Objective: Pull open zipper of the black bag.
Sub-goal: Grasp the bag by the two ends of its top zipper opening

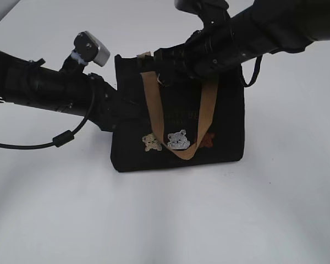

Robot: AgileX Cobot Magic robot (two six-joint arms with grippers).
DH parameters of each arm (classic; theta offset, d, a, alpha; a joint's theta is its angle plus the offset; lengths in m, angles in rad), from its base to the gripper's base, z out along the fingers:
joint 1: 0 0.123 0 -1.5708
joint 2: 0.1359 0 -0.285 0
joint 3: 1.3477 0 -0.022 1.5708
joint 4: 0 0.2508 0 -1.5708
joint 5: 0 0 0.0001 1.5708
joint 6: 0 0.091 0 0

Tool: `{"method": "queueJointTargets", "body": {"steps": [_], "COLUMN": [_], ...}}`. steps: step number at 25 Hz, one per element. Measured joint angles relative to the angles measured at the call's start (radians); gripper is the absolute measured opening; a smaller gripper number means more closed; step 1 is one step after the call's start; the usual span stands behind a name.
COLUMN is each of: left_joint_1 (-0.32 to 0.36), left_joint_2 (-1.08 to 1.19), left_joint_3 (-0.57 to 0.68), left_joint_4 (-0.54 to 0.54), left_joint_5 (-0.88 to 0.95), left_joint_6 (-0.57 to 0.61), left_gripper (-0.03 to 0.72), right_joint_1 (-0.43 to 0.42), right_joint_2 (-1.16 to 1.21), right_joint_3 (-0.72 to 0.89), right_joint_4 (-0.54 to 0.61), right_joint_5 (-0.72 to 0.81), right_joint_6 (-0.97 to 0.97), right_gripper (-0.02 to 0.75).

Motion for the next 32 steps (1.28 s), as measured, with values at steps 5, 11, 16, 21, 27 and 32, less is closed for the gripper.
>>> {"method": "queueJointTargets", "body": {"steps": [5,11,16,21,27,32], "left_joint_1": [0.0,0.0,0.0,0.0,-0.001,-0.002], "left_joint_2": [0.0,0.0,0.0,0.0,-0.013,-0.112], "left_joint_3": [0.0,0.0,0.0,0.0,0.0,0.004], "left_joint_4": [0.0,0.008,0.009,0.009,0.117,0.556], "left_joint_5": [-0.001,0.013,0.015,0.017,0.012,0.0], "left_joint_6": [-0.001,-0.001,-0.001,-0.016,-0.3,-0.998], "left_gripper": [0.064,0.064,0.064,0.064,0.274,0.258], "right_joint_1": [-0.015,-0.182,-0.27,-0.271,-0.271,-0.271], "right_joint_2": [-0.016,-0.118,-0.169,-0.173,-0.223,-0.34], "right_joint_3": [0.0,0.0,0.0,0.0,-0.001,0.0], "right_joint_4": [0.0,-0.064,-0.13,-0.149,-0.266,-0.509], "right_joint_5": [0.018,0.188,0.255,0.3,0.565,0.79], "right_joint_6": [0.017,0.054,0.087,0.095,0.107,0.265], "right_gripper": [0.018,-0.001,-0.001,0.015,0.348,0.393]}}
